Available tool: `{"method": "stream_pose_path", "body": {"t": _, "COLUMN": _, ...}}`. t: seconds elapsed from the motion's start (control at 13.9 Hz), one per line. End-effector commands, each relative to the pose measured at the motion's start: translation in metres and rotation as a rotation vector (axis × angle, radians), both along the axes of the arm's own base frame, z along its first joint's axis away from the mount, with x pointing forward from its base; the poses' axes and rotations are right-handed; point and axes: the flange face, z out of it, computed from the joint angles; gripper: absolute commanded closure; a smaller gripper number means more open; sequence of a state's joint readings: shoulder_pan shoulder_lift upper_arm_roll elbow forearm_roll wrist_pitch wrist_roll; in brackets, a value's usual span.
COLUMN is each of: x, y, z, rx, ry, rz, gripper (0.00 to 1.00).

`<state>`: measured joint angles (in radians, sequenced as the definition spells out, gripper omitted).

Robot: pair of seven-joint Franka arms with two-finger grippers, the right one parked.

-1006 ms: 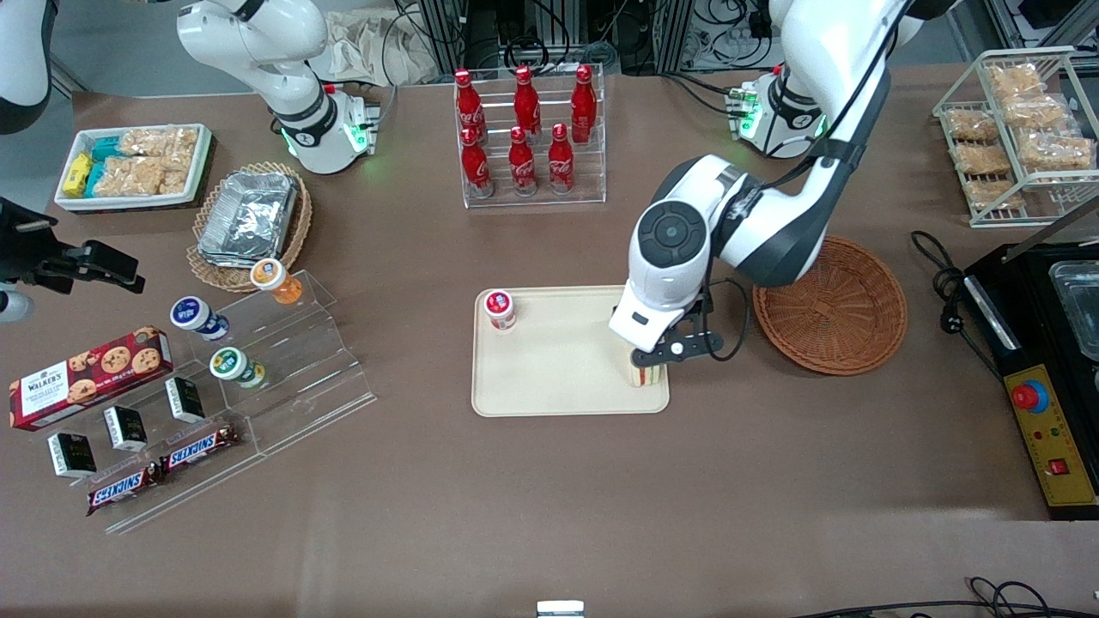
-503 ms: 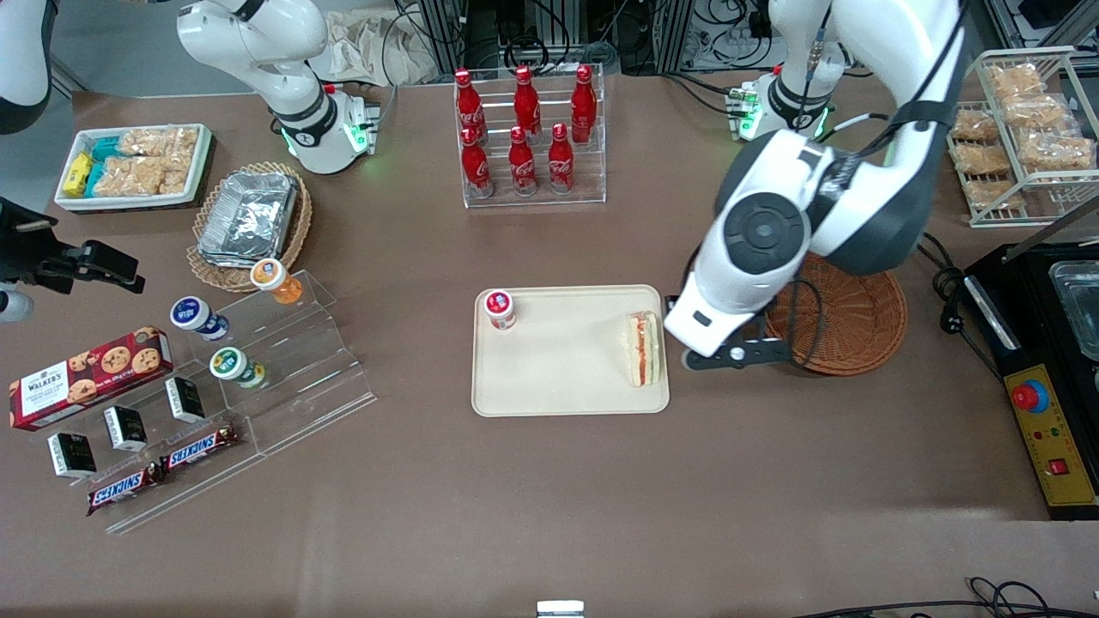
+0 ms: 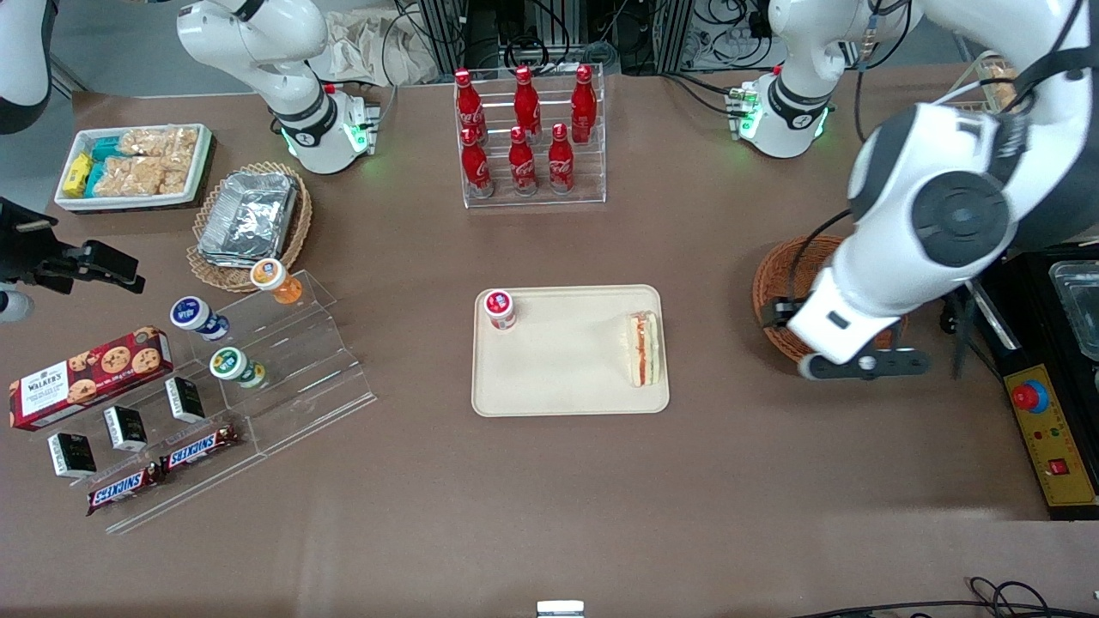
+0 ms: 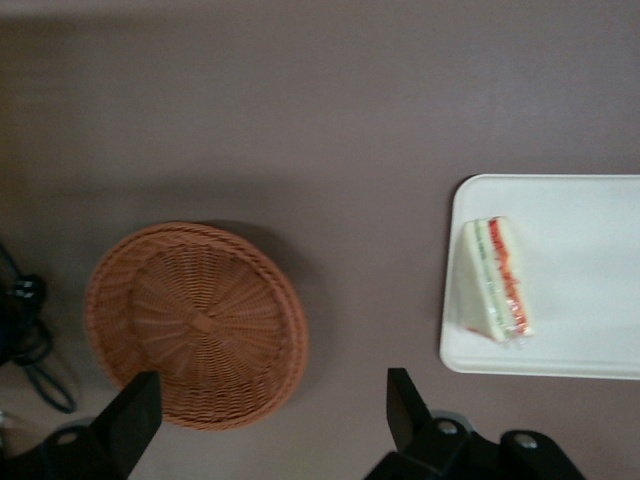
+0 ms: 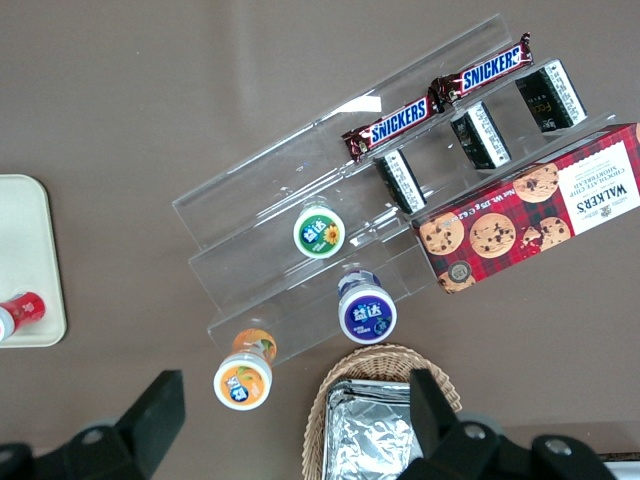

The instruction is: Place sandwich from basket to tray

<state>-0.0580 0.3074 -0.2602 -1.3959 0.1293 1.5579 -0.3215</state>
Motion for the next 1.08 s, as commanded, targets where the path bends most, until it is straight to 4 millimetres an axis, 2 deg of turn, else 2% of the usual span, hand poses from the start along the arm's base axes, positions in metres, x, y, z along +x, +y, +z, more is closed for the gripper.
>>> {"method": "stream_pose_path", "body": {"t": 0.0, "x": -0.011, "y": 0.037, "z": 0.028, "rx": -0.004, "ry": 0.011, "rz": -0.052, "gripper": 0.00}}
{"method": "stream_pose_path", "body": {"t": 0.29, "x": -0.017, "y": 0.102, "z": 0.058, "rx": -0.068, "ry": -0.001, "rz": -0.038, "gripper": 0.00}}
{"method": "stream_pose_path", "body": {"t": 0.5, "x": -0.028, "y": 0.139, "z": 0.081, "rx": -0.074, "ry": -0.022, "rz": -0.049, "gripper": 0.00}}
{"method": "stream_pose_path", "body": {"t": 0.72, "x": -0.033, "y": 0.175, "z": 0.091, "rx": -0.106, "ry": -0.041, "rz": -0.003, "gripper": 0.00}}
{"method": "stream_pose_path", "body": {"t": 1.01, "x": -0.034, "y": 0.186, "z": 0.096, "rx": -0.151, "ry": -0.053, "rz": -0.042, "gripper": 0.00}}
